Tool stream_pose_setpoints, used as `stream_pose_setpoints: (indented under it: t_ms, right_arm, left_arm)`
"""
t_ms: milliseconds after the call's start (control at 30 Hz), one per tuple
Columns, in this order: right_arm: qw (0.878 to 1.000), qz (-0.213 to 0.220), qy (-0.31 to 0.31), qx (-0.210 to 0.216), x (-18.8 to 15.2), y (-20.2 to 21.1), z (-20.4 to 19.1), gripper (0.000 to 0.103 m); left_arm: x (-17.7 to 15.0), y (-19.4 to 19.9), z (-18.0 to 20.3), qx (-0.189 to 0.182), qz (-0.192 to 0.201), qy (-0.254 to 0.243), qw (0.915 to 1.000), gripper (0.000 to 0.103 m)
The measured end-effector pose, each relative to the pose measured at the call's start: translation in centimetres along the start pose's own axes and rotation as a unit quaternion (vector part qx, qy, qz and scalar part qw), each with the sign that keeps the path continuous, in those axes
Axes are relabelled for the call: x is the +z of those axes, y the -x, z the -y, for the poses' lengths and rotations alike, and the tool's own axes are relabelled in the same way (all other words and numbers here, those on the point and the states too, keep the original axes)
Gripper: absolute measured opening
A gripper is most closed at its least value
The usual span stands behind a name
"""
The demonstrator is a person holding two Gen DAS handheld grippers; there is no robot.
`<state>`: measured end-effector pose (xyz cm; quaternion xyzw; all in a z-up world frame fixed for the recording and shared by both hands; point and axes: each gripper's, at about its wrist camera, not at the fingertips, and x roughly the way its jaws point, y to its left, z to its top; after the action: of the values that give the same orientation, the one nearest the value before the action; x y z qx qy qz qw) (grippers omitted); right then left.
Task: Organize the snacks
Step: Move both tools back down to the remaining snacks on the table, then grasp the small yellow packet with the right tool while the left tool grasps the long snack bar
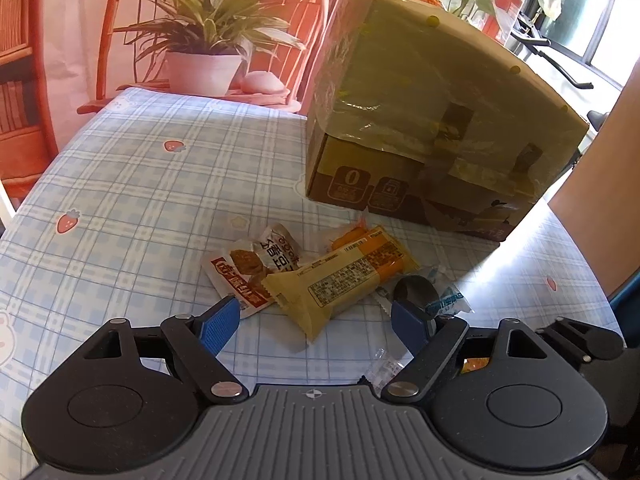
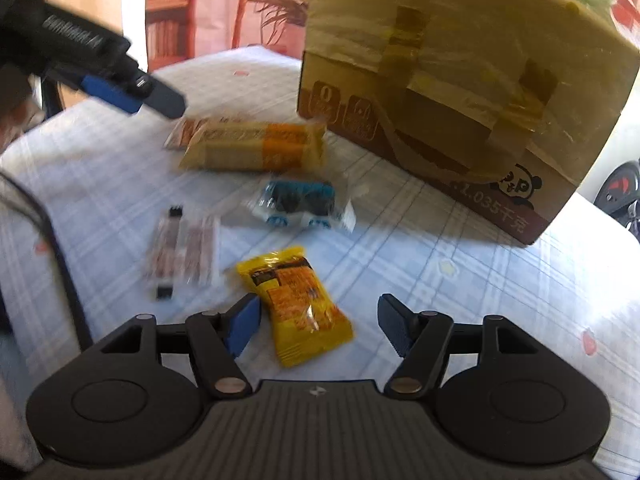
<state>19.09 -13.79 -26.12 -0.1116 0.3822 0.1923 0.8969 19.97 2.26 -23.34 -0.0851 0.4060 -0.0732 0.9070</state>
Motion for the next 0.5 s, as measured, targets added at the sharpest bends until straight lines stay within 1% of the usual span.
stream_pose_setpoints:
  t_ms: [33,67,133,167,200,233,300,367,433,500]
  right_arm:
    - [1.000,0.005,-0.015,0.012,0.0,-0.3,0.4,0.064]
    - [0.999,0.008,-0.030,0.021,0.0,-0.5,0.7,0.060]
    - [0.998,0.015,-0.053,0.026,0.1,-0.9,1.1,0.058]
    - [0.998,0.018,-0.055,0.022,0.1,-0.9,1.0,0.053]
    - [0.998,0.021,-0.054,0.021,0.1,-0.8,1.0,0.042]
    - [0.998,0.024,-0.057,0.021,0.1,-0.7,1.1,0.038]
    - [0.997,0.029,-0.065,0.015,-0.1,-0.6,1.5,0.036]
    - [0.995,0.035,-0.088,-0.005,-0.4,-0.4,2.4,0.036]
    - [0.991,0.043,-0.125,-0.023,-1.0,-0.2,3.7,0.036]
    - [0.987,0.053,-0.149,-0.028,-1.6,0.0,4.4,0.036]
  left_arm:
    - [0.0,0.0,0.0,0.000,-0.001,0.001,1.0000,0.084]
    - [0.0,-0.1,0.0,-0.001,-0.002,0.002,1.0000,0.084]
    - [-0.1,-0.3,0.0,-0.001,-0.004,0.002,1.0000,0.084]
    - [-0.1,-0.4,0.0,-0.001,-0.006,0.001,1.0000,0.084]
    - [-0.2,-0.5,0.1,-0.001,-0.008,0.000,1.0000,0.084]
    - [-0.2,-0.7,0.0,-0.002,-0.009,-0.002,1.0000,0.084]
    - [-0.1,-1.0,-0.1,-0.007,-0.011,-0.004,0.9999,0.084]
    - [0.1,-1.4,-0.3,-0.014,-0.009,-0.008,0.9998,0.084]
    - [0.7,-1.9,-0.3,-0.013,-0.006,-0.023,0.9996,0.083]
    - [1.6,-2.7,-0.1,-0.024,-0.009,-0.046,0.9986,0.083]
